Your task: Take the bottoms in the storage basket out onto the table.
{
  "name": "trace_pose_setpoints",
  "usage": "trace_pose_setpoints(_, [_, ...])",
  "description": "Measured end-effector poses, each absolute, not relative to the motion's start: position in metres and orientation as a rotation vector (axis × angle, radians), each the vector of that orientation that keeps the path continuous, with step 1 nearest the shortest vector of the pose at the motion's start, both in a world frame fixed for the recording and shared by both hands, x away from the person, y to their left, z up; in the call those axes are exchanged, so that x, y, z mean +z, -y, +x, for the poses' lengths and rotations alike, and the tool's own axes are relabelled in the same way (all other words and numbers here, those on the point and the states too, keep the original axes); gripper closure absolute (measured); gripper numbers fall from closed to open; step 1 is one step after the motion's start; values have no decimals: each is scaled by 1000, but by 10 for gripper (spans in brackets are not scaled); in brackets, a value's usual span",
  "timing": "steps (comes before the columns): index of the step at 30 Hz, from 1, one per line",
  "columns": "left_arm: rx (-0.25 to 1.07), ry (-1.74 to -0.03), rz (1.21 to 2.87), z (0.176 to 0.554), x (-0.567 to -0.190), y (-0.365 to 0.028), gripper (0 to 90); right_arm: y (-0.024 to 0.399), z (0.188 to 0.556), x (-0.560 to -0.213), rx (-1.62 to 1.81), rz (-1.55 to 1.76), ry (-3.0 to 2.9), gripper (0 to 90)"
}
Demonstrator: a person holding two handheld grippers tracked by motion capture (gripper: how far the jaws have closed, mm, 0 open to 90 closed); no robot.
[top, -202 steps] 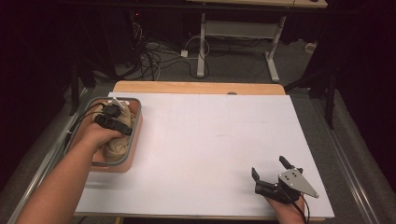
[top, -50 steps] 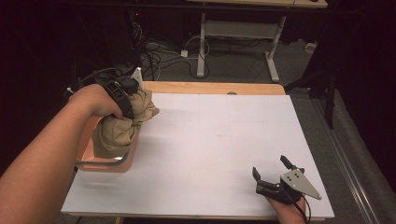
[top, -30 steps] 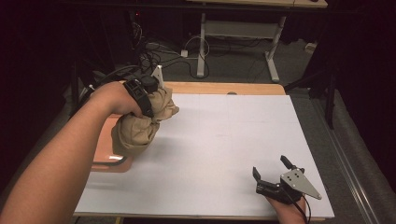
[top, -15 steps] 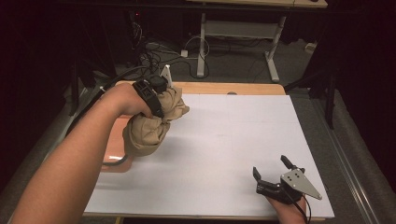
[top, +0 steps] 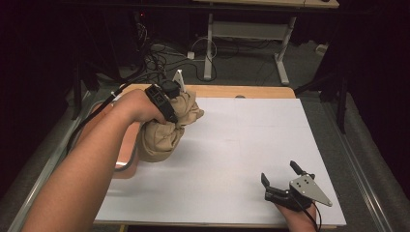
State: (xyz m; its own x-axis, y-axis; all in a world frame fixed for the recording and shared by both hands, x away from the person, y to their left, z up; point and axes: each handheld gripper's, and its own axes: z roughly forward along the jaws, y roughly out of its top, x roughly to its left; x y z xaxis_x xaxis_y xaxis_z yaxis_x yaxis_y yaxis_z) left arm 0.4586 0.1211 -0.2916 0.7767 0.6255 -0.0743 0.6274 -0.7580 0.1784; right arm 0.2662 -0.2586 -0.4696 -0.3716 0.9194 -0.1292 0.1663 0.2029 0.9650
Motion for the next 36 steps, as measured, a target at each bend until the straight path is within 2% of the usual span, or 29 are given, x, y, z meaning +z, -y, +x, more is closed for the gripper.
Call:
trace_pose_setpoints(16, [-1,-956,2769,465,-316,-99,636,259,266,-469,1234,1025,-1705,4])
trace_pose_setpoints(36, [-8,-975,2742,478,-370,-81,632,262,267,-470,1232,1026,-1708,4])
